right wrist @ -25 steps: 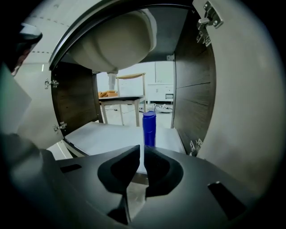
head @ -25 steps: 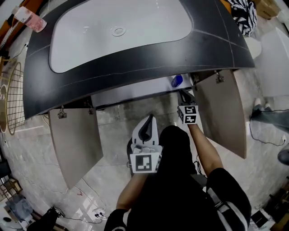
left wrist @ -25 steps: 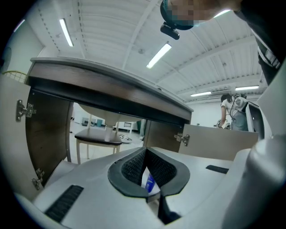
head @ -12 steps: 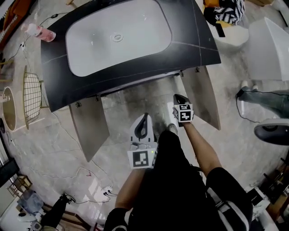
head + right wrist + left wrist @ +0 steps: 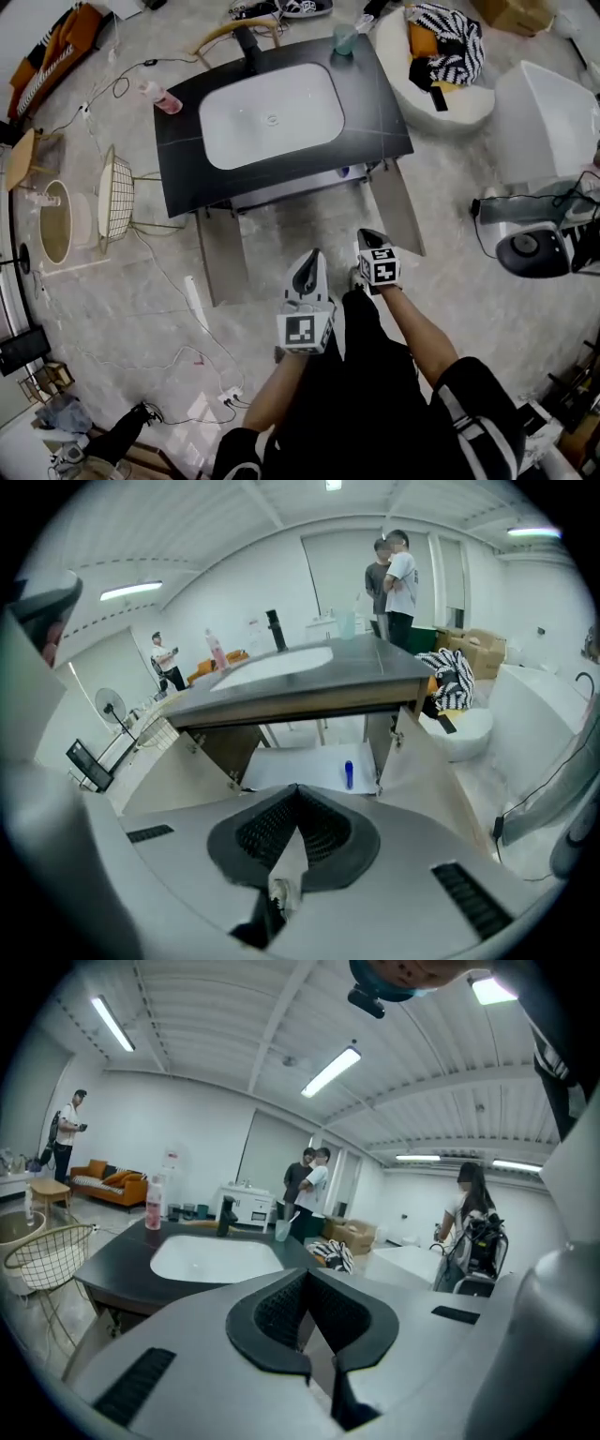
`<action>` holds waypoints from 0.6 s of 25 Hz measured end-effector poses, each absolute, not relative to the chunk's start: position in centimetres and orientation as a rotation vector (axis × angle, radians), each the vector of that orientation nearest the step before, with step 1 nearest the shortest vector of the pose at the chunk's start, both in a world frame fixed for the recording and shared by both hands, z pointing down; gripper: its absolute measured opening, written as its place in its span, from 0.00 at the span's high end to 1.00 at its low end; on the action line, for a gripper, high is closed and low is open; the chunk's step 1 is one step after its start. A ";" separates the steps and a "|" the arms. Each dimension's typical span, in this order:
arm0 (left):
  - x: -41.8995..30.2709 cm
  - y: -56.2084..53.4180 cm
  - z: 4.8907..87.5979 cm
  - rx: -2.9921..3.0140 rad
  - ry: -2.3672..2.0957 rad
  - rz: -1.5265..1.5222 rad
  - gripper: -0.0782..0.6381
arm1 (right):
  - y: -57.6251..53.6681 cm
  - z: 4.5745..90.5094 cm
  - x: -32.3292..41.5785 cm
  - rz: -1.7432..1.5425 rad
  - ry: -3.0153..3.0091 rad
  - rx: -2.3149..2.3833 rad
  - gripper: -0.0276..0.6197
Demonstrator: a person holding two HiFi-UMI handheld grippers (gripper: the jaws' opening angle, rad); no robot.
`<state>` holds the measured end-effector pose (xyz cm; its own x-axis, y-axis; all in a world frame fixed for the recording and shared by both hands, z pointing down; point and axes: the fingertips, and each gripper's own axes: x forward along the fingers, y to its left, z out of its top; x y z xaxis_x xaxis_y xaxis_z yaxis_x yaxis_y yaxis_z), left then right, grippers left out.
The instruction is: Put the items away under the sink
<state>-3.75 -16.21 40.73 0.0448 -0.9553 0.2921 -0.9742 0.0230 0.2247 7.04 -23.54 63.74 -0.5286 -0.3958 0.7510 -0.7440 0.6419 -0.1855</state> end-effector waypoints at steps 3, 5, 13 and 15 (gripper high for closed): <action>-3.3 -15.1 36.7 1.964 -1.919 0.052 0.87 | -21.4 57.1 6.7 0.618 -2.223 0.857 0.94; -3.2 -14.4 34.3 1.958 -1.915 0.040 0.87 | -20.3 52.5 6.6 0.590 -2.280 0.851 0.94; -3.5 -11.2 27.2 1.975 -1.960 0.001 0.87 | -17.0 37.6 7.9 0.517 -2.519 0.878 0.94; -3.5 -10.5 26.4 1.983 -1.979 0.008 0.87 | -16.1 35.0 7.9 0.500 -2.577 0.890 0.94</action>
<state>-3.46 -10.46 26.37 0.0301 -0.9704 0.2397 -0.9723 0.0271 0.2320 7.90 -16.11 35.04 -0.7334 -0.5115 0.4477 -0.6419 0.7379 -0.2085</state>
